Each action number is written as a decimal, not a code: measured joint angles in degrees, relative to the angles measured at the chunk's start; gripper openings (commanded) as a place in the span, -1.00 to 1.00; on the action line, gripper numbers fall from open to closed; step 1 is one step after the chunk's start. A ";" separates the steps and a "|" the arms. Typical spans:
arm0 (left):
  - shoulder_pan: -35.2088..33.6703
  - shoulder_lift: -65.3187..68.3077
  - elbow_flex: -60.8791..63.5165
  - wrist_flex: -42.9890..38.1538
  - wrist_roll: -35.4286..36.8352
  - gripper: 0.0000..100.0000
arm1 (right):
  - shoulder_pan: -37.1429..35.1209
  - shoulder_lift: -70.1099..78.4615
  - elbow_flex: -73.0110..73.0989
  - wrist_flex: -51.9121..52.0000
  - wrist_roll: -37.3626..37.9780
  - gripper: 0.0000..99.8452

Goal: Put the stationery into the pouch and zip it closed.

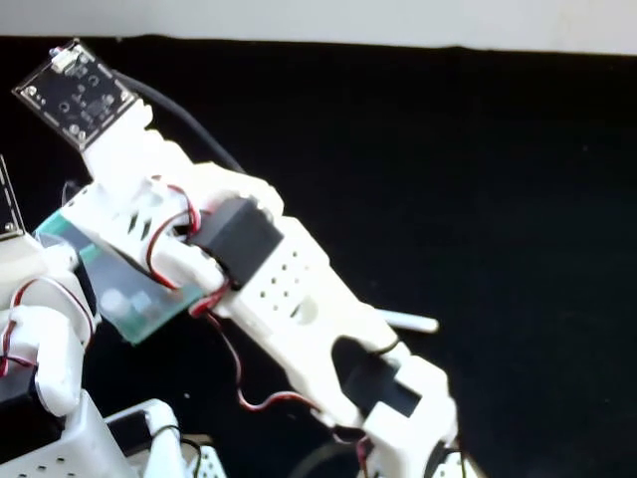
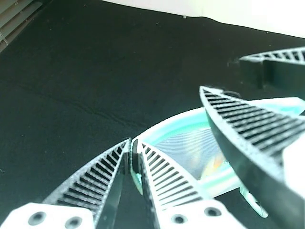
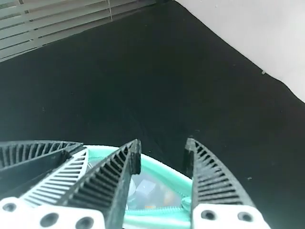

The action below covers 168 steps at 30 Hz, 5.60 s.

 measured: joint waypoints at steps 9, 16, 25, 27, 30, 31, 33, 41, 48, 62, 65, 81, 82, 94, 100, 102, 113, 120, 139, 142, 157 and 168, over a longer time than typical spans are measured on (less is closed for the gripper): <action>0.00 0.00 0.00 0.00 0.00 -0.99 | 0.26 -0.62 -11.34 6.33 0.00 -0.69; 0.00 0.00 0.00 0.00 0.00 -0.99 | 7.12 -0.88 -18.90 12.40 0.00 -0.69; 0.00 0.00 0.00 0.00 0.00 -0.99 | 17.05 -1.23 -20.66 22.07 0.00 -0.69; 0.00 0.00 0.00 0.00 0.00 -0.99 | 18.73 -1.23 -20.66 23.47 0.00 -0.69; 0.00 0.00 0.00 0.00 0.00 -0.99 | 21.63 -1.23 -20.66 23.82 0.00 -0.69; 0.00 0.00 0.00 0.00 0.00 -0.99 | 22.68 -1.23 -20.66 23.82 0.00 -0.69; 0.00 0.00 0.00 0.00 0.00 -0.99 | 24.62 -1.23 -20.66 23.82 0.00 -0.69; 0.00 0.00 0.00 0.00 0.00 -0.99 | 29.54 -1.41 -19.08 23.82 4.92 -0.69; 0.00 0.00 0.00 0.00 0.00 -0.99 | 29.71 -1.49 -4.40 23.82 9.32 -0.69; 0.00 0.00 0.00 0.00 0.00 -0.99 | 29.80 -1.49 19.16 23.82 20.40 -0.69; 0.00 0.00 0.00 0.00 -0.09 -0.99 | 29.80 -1.49 23.56 23.82 23.74 -0.69; -0.09 -0.09 1.58 -1.05 0.00 -0.99 | 29.80 -1.49 45.10 23.47 39.65 -0.69; 0.00 -0.09 1.67 -1.05 0.00 -0.99 | 29.80 -1.49 46.42 23.38 40.53 -0.69; 0.00 -0.09 1.67 -1.05 -0.09 -0.99 | 26.90 -1.49 60.66 13.45 44.66 -0.69; 0.00 -0.09 1.67 -1.05 -0.09 -0.99 | 25.14 -1.49 63.82 8.70 45.01 -0.69; 0.00 -0.09 1.67 -1.05 -0.09 -0.99 | 25.14 -1.49 65.14 6.42 45.01 -0.69; 0.00 -0.09 1.67 -1.05 -0.09 -0.99 | 25.05 -1.49 71.82 -2.02 45.01 -0.70; 0.00 -0.09 1.67 -1.05 -0.09 -0.99 | 25.05 -1.49 71.82 -3.16 45.01 -0.95; 0.00 -0.09 1.67 -1.05 -0.09 -0.99 | 33.05 -1.41 60.66 -3.69 31.82 -0.98; 0.00 -0.09 1.67 -1.05 -0.09 -0.99 | 33.93 -1.41 55.38 -3.43 27.69 -0.98; 0.00 -0.09 1.67 -1.05 -0.09 -0.99 | 33.85 -1.41 28.66 1.05 8.00 -0.98; 0.00 -0.09 1.67 -1.05 -0.09 -0.99 | 28.22 -1.41 10.55 1.05 0.53 -0.98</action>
